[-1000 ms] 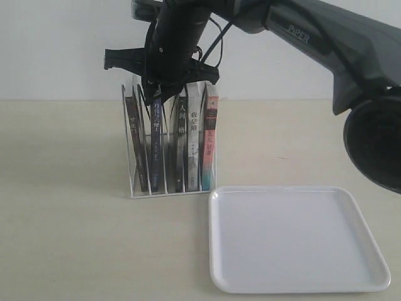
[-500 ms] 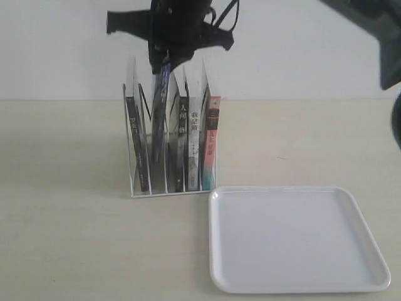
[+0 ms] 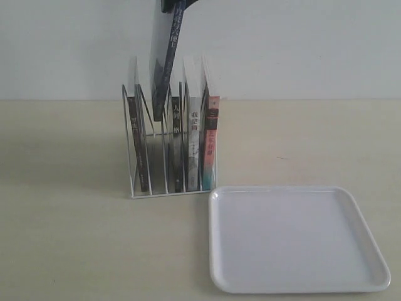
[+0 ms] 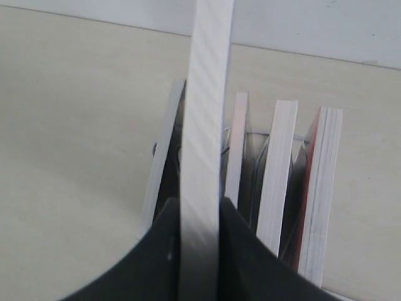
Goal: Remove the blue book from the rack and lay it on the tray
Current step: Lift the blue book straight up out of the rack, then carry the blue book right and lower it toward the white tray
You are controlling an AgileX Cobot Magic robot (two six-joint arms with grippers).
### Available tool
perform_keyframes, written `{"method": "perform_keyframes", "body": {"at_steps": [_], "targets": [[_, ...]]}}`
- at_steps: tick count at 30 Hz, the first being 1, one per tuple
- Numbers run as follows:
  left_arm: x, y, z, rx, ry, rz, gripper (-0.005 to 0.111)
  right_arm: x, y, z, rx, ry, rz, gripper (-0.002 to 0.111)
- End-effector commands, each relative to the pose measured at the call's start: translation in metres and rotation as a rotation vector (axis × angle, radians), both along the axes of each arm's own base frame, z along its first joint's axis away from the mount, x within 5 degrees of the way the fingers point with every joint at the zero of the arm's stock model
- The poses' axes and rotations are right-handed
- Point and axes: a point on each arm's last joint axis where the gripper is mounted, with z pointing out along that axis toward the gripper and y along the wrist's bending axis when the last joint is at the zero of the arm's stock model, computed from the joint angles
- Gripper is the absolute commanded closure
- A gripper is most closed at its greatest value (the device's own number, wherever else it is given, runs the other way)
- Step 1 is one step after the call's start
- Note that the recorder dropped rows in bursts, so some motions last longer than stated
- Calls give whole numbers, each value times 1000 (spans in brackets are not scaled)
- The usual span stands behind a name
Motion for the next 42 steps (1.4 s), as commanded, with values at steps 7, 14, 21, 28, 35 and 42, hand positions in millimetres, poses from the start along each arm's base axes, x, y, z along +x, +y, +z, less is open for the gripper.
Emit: {"method": "perform_keyframes", "body": {"at_steps": [7,14,21,28,35,42], "targets": [[0,0,3,-1,-22,2,102,-2,-3,9,0,-47,-1,108],[0,0,3,-1,-22,2,102,-15,-14,32,9,-106,32,108],[0,0,3,-1,-22,2,102,-62,-53,99,42,-294,99,108],[0,0,3,-1,-22,2,102,-105,-102,150,34,-480,52,108],[0,0,3,-1,-22,2,102,-133,-155,171,7,-559,-63,108],[0,0,3,-1,-22,2,102,-144,-206,116,-139,-379,-283,108]]}}
